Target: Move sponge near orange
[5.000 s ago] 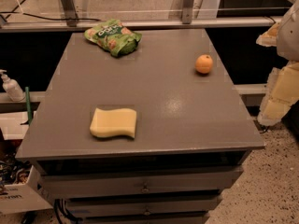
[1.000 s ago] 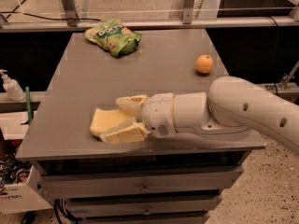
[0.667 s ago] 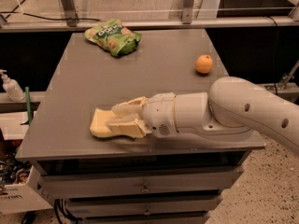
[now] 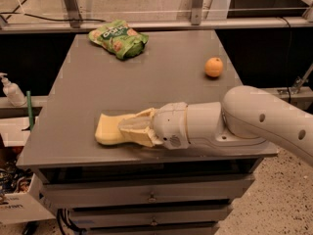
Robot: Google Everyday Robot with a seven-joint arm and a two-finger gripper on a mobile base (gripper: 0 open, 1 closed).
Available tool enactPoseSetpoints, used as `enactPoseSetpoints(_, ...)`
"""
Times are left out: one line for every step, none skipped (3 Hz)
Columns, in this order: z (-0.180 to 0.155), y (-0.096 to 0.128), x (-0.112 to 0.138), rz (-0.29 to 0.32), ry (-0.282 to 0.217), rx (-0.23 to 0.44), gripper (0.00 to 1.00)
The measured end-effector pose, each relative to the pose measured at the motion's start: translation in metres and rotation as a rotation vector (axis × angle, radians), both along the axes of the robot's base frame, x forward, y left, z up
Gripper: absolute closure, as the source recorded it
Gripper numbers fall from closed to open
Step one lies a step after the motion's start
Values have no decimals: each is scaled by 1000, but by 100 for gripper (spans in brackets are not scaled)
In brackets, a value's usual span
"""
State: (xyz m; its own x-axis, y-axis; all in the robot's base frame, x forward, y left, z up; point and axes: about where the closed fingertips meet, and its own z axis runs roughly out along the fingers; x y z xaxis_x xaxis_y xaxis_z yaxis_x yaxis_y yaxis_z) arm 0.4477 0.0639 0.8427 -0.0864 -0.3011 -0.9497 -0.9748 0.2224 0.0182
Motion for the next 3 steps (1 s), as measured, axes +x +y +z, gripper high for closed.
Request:
enactPoseSetpoints(-3,-7,-1,-8,9,3,55)
enactPoseSetpoints(-6,-14,-1,-17,17,7,31)
enactPoseSetpoints(-6,-18,-1,-22,20,13,8)
